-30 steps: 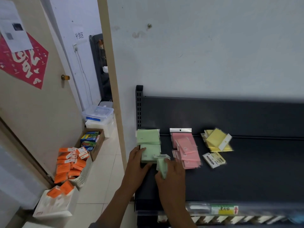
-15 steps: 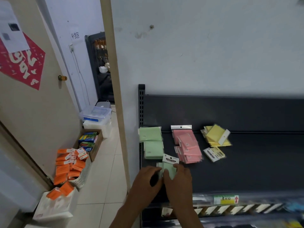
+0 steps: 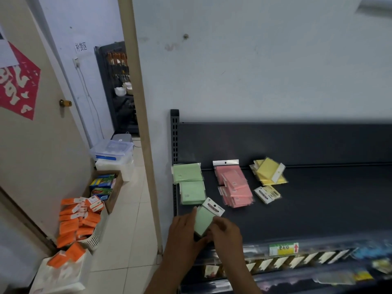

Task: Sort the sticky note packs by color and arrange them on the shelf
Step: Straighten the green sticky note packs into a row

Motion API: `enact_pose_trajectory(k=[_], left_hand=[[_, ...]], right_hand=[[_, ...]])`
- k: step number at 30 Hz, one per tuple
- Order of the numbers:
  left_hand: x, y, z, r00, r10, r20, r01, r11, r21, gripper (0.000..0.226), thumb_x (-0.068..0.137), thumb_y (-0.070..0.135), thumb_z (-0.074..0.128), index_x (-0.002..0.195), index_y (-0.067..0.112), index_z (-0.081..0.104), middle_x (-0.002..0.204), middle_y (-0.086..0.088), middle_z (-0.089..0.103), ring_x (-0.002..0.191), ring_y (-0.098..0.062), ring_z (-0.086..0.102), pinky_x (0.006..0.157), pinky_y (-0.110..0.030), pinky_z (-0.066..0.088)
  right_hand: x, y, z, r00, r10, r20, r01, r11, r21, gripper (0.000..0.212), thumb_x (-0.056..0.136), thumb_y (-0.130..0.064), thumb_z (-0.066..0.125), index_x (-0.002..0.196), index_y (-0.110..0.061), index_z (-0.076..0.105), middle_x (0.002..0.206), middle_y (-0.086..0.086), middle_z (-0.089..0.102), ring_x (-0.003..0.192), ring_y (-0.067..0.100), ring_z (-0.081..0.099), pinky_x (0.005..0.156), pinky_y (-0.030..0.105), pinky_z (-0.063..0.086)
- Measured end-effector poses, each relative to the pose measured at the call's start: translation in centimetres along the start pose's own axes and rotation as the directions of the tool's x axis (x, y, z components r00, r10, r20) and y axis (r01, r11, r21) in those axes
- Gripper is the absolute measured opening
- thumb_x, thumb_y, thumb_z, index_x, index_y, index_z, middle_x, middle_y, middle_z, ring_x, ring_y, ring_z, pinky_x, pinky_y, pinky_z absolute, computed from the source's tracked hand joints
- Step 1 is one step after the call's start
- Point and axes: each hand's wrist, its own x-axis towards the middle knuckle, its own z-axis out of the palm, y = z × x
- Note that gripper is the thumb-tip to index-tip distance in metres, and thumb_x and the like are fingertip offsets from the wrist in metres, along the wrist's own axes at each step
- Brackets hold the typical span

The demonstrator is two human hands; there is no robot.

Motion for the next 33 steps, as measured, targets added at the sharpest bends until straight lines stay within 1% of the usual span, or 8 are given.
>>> enact_pose_trajectory(k=[4,8,13,19,23,27,30,33], left_hand=[[0.7,-1.4,-1.1,0.998,0.050,0.023,-0.051,0.999,0.017,0.068,0.081,0.039,0.073,0.140,0.044,0.039,0.134,0.014,0.055,0.123,-0.014,0.047,0.096,-0.021,0.036],[1.1,-2.2,-1.5,0.998,0.004,0.056,-0.005,1.000,0.020,0.071,0.083,0.025,0.069,0.148,0.025,0.041,0.145,0.007,0.041,0.131,-0.009,0.038,0.103,-0.008,0.027],[1.1,-1.9,-1.8,0.999,-0.043,-0.024,0.042,0.999,-0.030,0.063,0.087,0.005,0.062,0.145,0.019,0.041,0.147,0.010,0.026,0.130,0.000,0.031,0.108,-0.005,0.026],[1.7,-0.9,-1.0,0.999,-0.029,-0.017,0.031,0.994,0.100,0.057,0.100,0.000,0.047,0.152,0.017,0.033,0.157,-0.001,0.033,0.135,-0.006,0.038,0.103,0.007,0.007],[2.6,1.4,-0.8,0.949,-0.306,-0.075,0.224,0.822,-0.523,0.029,0.097,0.010,0.061,0.125,0.007,0.063,0.104,-0.008,0.072,0.099,-0.024,0.067,0.087,-0.033,0.053],[3.1,1.2,0.0,0.957,-0.276,-0.090,0.227,0.906,-0.357,0.063,0.088,-0.001,0.068,0.142,0.030,0.053,0.135,-0.004,0.060,0.125,-0.010,0.057,0.108,-0.017,0.037],[3.6,1.3,-0.4,0.911,-0.354,-0.211,0.212,0.842,-0.496,0.079,0.085,-0.016,0.065,0.096,0.063,0.063,0.094,0.024,0.065,0.095,0.023,0.056,0.084,0.001,0.038],[3.1,1.8,-0.9,0.866,-0.447,-0.223,0.314,0.834,-0.454,0.058,0.089,0.005,0.068,0.133,0.041,0.055,0.124,0.022,0.054,0.120,-0.005,0.056,0.102,-0.023,0.043]], right_hand=[[-0.3,0.1,0.0,1.000,0.002,-0.014,-0.002,0.999,0.033,0.021,0.090,-0.015,0.061,0.106,-0.025,0.070,0.089,-0.002,0.073,0.083,0.017,0.068,0.069,0.030,0.053],[-0.1,-0.1,0.2,0.999,0.033,-0.042,-0.031,0.998,0.045,0.031,0.088,-0.013,0.062,0.116,-0.028,0.064,0.098,-0.004,0.071,0.088,0.015,0.066,0.069,0.029,0.051],[-0.2,-0.3,-0.4,0.998,0.017,-0.058,-0.019,0.999,-0.042,0.057,0.090,-0.011,0.063,0.144,-0.018,0.048,0.137,0.007,0.055,0.106,0.018,0.061,0.093,0.030,0.049],[0.0,-1.1,-0.2,0.998,-0.043,0.052,0.048,0.994,-0.094,0.033,0.089,-0.007,0.065,0.106,-0.036,0.063,0.096,-0.009,0.070,0.083,-0.005,0.060,0.071,0.002,0.041],[0.9,-0.9,-0.1,0.990,-0.130,0.045,0.137,0.971,-0.194,0.044,0.082,-0.002,0.067,0.083,-0.046,0.061,0.066,-0.022,0.063,0.068,-0.008,0.062,0.074,0.012,0.050],[2.4,0.2,-0.1,0.966,-0.252,0.057,0.256,0.906,-0.336,0.030,0.075,-0.018,0.063,0.104,-0.023,0.072,0.095,-0.001,0.074,0.097,0.025,0.067,0.085,0.031,0.049],[3.0,-0.4,-0.4,0.937,-0.342,0.073,0.346,0.880,-0.324,0.051,0.079,-0.017,0.066,0.130,-0.016,0.060,0.122,0.004,0.063,0.118,0.029,0.052,0.100,0.032,0.044],[3.8,-1.8,-0.5,0.907,-0.349,0.234,0.405,0.873,-0.270,0.059,0.088,-0.016,0.063,0.143,-0.021,0.043,0.131,-0.010,0.043,0.133,0.016,0.039,0.112,0.024,0.032]])
